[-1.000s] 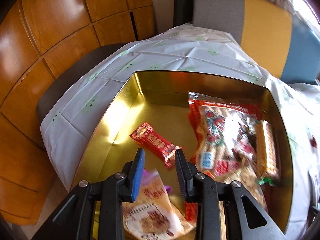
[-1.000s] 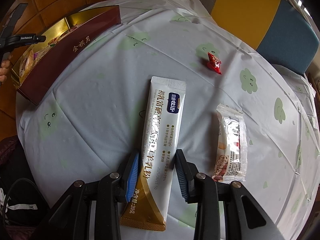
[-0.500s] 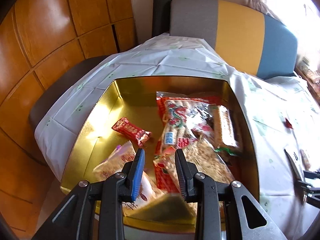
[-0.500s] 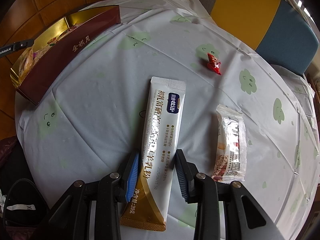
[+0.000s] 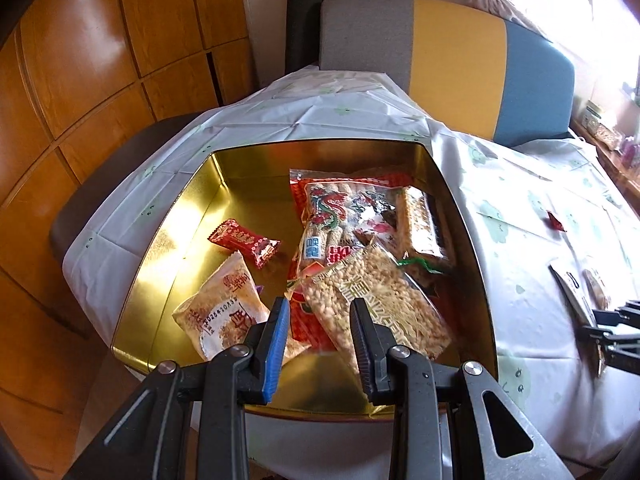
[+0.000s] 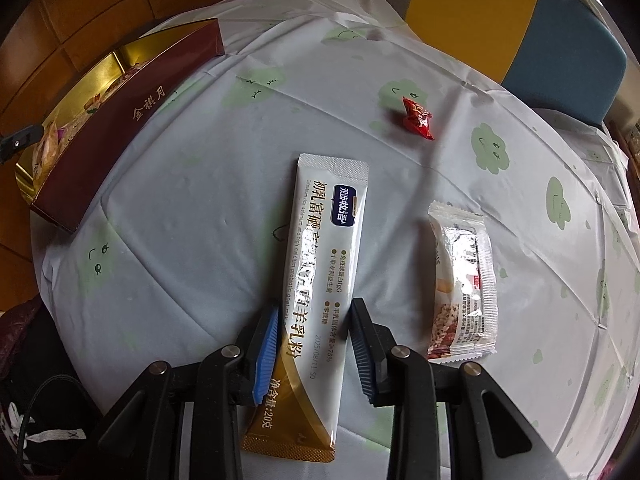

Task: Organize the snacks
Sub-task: 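Close the right gripper on the white milk-powder stick, then carry the milk-powder stick into the gold tin and open the right gripper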

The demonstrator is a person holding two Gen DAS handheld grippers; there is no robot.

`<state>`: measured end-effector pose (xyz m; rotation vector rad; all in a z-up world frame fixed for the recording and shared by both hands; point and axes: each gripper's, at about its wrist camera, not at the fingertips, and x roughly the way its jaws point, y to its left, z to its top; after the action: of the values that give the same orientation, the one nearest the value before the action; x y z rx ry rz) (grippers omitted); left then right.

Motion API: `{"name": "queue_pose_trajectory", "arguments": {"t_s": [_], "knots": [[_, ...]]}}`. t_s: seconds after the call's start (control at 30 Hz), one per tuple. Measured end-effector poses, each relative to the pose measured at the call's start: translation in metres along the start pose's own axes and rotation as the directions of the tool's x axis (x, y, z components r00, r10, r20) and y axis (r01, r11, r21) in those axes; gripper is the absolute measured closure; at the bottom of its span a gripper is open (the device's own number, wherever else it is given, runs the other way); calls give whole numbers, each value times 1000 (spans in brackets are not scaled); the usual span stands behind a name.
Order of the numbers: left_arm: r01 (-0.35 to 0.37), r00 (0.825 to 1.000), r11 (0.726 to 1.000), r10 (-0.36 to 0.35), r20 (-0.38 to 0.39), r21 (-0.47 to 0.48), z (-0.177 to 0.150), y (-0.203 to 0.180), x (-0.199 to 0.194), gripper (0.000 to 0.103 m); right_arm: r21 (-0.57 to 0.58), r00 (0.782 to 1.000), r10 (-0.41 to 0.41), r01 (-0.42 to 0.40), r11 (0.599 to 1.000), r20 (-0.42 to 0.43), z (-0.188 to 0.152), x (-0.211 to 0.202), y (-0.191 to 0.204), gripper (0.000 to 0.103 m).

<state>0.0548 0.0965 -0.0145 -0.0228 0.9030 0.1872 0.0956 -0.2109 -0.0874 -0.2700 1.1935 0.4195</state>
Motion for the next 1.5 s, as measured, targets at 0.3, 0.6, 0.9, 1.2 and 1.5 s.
{"name": "queue_pose_trajectory", "arguments": {"t_s": [0.3, 0.6, 0.9, 1.2, 1.5], "knots": [[14, 1000, 1000, -14, -12, -19, -7, 8, 0, 71, 57, 1000, -5, 5, 998, -11, 3, 1, -7, 69], [-25, 1000, 997, 24, -12, -67, -11, 33, 2, 71, 185, 999, 47, -49, 982, 16, 23, -8, -5, 73], [-70, 997, 987, 67, -23, -148, -16, 68, 6, 71, 134, 977, 170, -187, 973, 128, 67, -37, 52, 73], [-121, 993, 966, 118, -26, -226, -17, 103, 7, 71, 72, 918, 370, -382, 921, 140, 140, -41, 134, 73], [-130, 991, 959, 123, -42, -251, -21, 118, 14, 71, 165, 902, 425, -431, 887, 70, 201, 16, 195, 68]]}}
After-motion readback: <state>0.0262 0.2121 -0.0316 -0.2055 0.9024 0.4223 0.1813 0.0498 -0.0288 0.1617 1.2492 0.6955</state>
